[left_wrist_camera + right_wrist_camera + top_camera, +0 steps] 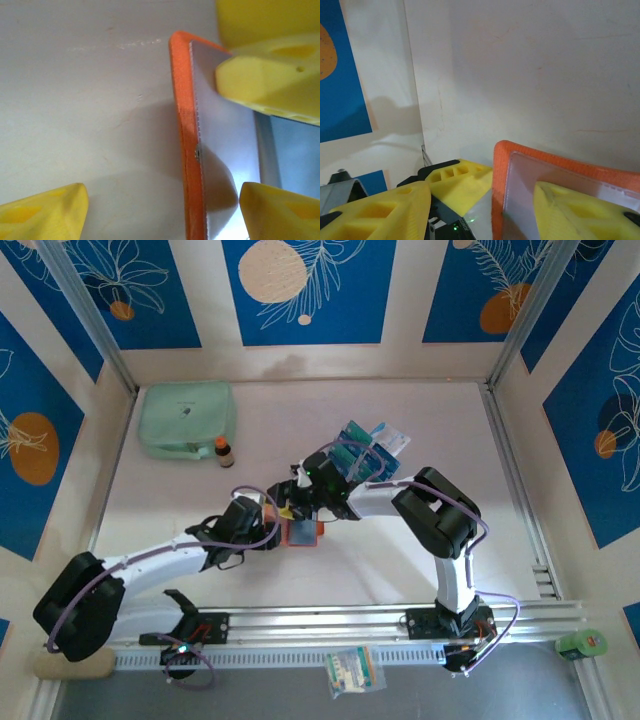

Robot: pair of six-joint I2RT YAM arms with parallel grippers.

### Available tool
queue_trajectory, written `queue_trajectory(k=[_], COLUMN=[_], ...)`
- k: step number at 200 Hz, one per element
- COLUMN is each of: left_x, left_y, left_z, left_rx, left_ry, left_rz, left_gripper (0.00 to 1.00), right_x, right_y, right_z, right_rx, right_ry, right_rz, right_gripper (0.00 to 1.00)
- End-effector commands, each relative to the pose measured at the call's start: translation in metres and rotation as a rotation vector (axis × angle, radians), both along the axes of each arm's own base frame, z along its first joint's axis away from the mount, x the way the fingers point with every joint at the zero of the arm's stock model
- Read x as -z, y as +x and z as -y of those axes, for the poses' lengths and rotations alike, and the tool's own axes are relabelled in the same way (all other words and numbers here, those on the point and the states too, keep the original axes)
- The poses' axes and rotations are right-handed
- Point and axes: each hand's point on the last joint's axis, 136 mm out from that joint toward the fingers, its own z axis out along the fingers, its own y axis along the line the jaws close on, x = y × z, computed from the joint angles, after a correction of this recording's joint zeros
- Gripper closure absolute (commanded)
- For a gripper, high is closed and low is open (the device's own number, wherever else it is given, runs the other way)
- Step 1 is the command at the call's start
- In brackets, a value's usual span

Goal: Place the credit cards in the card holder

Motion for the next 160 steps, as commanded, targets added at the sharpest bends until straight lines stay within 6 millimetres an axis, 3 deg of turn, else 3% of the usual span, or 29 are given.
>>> queue_trajectory(k=[1,54,89,160], left_x=[0.005,0.013,0.004,-0.016], left_y=[0.001,0.0,0.004,0.02], left_z=[-0.01,-0.016,-0.009,0.011], left_rx=[-0.034,-0.067,-0.053,-0.001], left_ry=[0.051,0.074,0.044,0.015], left_rz=[-0.001,-0.024,-0.003,0.031], left_gripper=[0.21,0.22,0.22,0.19], right_x=[-0.018,0.0,0.014,0.024], right_y=[0.0,-0.008,-0.012,-0.025], right_z=[0.008,0.027,0.041,0.063], right_rx=[0.0,0.0,0.011,-0.02], right_ry=[0.034,-0.042,-0.113,-0.208], right_rz=[0.016,0.018,0.024,0.056], right_gripper=[0.43,0.46,0.52,0.61])
